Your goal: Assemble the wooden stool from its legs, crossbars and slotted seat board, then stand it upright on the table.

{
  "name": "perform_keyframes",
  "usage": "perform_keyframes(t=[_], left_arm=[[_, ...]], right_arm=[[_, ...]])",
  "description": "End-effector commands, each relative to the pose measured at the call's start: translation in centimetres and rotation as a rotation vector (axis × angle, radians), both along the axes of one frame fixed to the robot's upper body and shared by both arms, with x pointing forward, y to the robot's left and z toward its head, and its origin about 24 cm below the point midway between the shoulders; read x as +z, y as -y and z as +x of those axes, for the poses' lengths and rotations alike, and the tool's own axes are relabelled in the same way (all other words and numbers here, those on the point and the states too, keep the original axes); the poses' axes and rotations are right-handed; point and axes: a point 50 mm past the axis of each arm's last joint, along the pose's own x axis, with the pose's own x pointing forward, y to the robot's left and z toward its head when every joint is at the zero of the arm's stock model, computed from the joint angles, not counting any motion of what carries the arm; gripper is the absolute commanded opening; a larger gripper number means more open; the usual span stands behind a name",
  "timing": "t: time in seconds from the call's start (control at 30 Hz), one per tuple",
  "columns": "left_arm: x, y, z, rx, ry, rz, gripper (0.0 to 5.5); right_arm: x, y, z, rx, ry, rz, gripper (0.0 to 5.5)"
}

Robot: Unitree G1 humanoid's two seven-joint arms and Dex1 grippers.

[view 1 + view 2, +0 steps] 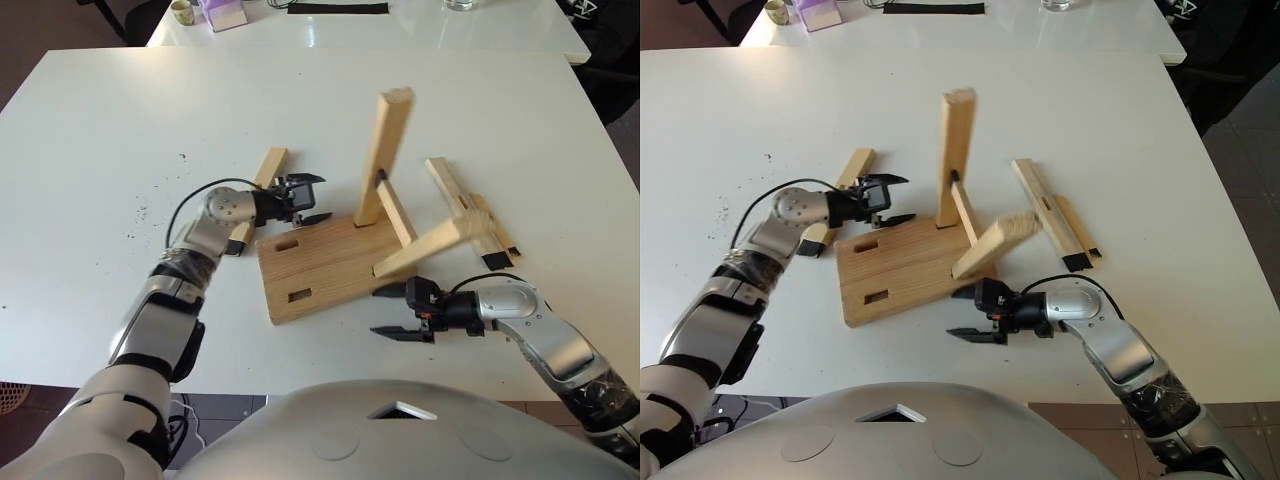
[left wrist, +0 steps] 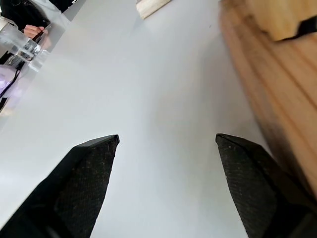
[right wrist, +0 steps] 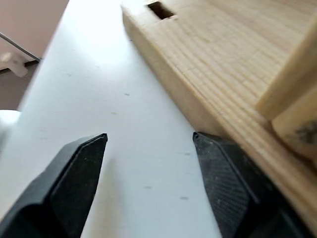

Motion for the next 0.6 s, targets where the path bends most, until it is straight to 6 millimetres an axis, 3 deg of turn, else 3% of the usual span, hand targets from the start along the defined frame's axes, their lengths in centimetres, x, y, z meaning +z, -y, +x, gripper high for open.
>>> perform_keyframes(t=[0.03,0.13,0.3,0.47,0.6], left_arm=[[-1.3,-0.9,-2.6,0.011,-0.11,0.003,3.65],[-0.9,-1.1,-3.6,0.054,-0.121,-0.023,3.65],[-1.0,-1.4,-3.7,0.178,-0.117,-0.044,3.65],[-0.7,-1.1,-3.4,0.284,-0.109,-0.109,3.65],[0.6,-1.3,-4.4,0.331,-0.111,-0.206,3.65]], right_arm=[[-0.2,0.7,3.5,-0.193,0.14,-0.052,3.2],[-0.3,0.7,4.8,-0.242,0.213,-0.081,3.2],[-0.6,1.1,4.7,-0.265,0.231,-0.087,3.2],[0.6,1.7,5.8,-0.304,0.284,-0.069,3.2],[2.5,2.8,5.9,-0.316,0.313,-0.062,3.2]])
